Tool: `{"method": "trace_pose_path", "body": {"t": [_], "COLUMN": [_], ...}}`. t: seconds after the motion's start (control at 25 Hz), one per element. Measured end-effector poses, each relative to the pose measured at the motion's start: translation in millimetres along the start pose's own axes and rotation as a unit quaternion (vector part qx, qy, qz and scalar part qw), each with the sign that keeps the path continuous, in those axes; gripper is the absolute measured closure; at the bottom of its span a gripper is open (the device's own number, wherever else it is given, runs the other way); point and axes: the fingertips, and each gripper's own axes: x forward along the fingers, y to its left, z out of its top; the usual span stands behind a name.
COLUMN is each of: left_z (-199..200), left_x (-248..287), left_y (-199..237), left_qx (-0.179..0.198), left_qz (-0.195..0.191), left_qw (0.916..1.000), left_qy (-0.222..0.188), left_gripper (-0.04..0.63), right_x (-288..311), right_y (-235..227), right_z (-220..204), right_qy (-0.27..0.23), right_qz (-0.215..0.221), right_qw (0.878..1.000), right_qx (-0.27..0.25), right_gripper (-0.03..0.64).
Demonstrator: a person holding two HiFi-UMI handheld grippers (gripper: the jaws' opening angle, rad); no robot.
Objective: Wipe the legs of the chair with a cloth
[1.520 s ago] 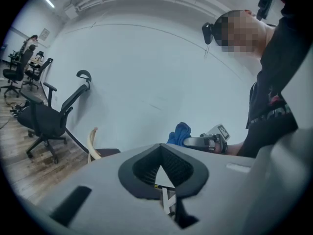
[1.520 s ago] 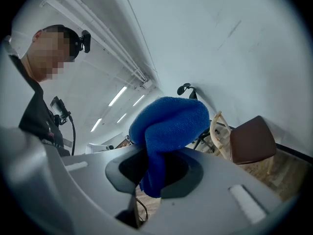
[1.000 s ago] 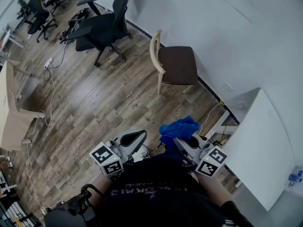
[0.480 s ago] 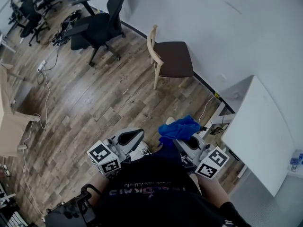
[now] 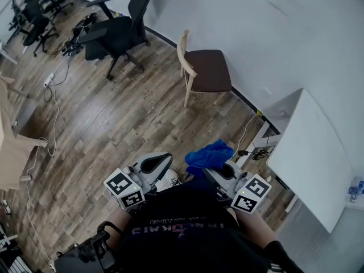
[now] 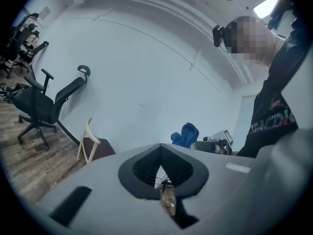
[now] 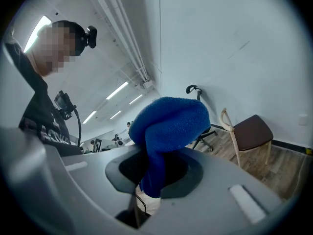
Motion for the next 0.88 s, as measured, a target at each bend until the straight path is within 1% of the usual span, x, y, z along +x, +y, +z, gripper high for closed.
{"method": "trace_pose_path", "body": {"t": [0.32,0.88], "left_z": [5.7,7.3], "left_x": [-1.7,-3.9], "left_y": [6.0,7.7], "left_qx": [-0.003,-0.009], "left_qz": [0.006,0.008], "left_qw": [0.9998,0.9998], "left_qy": [-0.016,-0.016], "left_gripper": [0.598,0.598], "right_x": [8.5,8.1], "right_y": [-0.6,-2.6], "right_z": [1.8,-0.2], "right_qy": [0.015,0.022], "right_qz": [0.009,0.008], "right_qw": [1.000,1.000], "right_qx": [-0.007,-0.003], "right_gripper": [0.552,0.552]}}
